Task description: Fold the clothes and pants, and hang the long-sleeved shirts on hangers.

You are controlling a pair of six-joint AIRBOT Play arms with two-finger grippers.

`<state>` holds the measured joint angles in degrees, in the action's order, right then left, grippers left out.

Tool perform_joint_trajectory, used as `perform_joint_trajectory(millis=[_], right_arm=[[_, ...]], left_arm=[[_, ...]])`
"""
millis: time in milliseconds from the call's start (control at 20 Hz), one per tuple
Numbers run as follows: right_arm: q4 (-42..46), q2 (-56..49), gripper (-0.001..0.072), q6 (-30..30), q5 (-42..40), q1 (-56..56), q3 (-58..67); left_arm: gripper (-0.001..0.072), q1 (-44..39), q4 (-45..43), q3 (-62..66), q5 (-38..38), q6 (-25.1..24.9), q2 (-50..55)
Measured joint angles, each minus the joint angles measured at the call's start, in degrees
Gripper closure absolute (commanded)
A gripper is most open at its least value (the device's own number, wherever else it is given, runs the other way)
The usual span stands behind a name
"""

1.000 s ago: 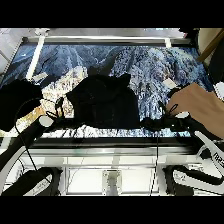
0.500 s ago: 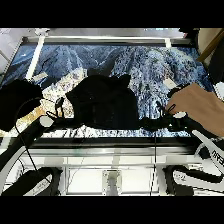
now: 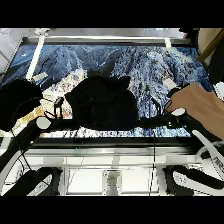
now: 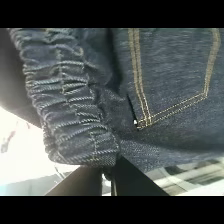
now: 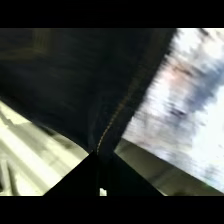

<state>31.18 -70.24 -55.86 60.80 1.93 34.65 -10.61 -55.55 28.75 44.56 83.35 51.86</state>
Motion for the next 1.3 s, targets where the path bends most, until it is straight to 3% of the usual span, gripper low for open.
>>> perform_joint_trajectory(millis=[250,450,800,1050,1300], right_arm=[[0.11,5.07,0.0701,-1.40,0.20,2.23,8.09],[0.31,0.33,0.0702,-1.81,-6.38,6.95,19.28],[0.50,-20.92,0.0702,-3.19,-14.78,9.79,46.12],[0.50,-35.63,0.0701,-4.68,-20.11,10.62,59.49],[0.48,-45.86,0.0700,-6.21,-25.66,12.68,67.21]], left_arm=[[0.0685,0.00,-7.06,4.70,2.25,4.87,-7.28],[0.0685,0.00,-14.62,13.29,0.59,9.92,-5.60],[0.0685,0.44,-28.89,30.69,-2.91,17.09,13.66],[0.0685,2.56,-32.17,39.76,-7.72,19.43,29.11],[0.0685,3.32,-32.89,42.93,-13.25,21.62,37.86]])
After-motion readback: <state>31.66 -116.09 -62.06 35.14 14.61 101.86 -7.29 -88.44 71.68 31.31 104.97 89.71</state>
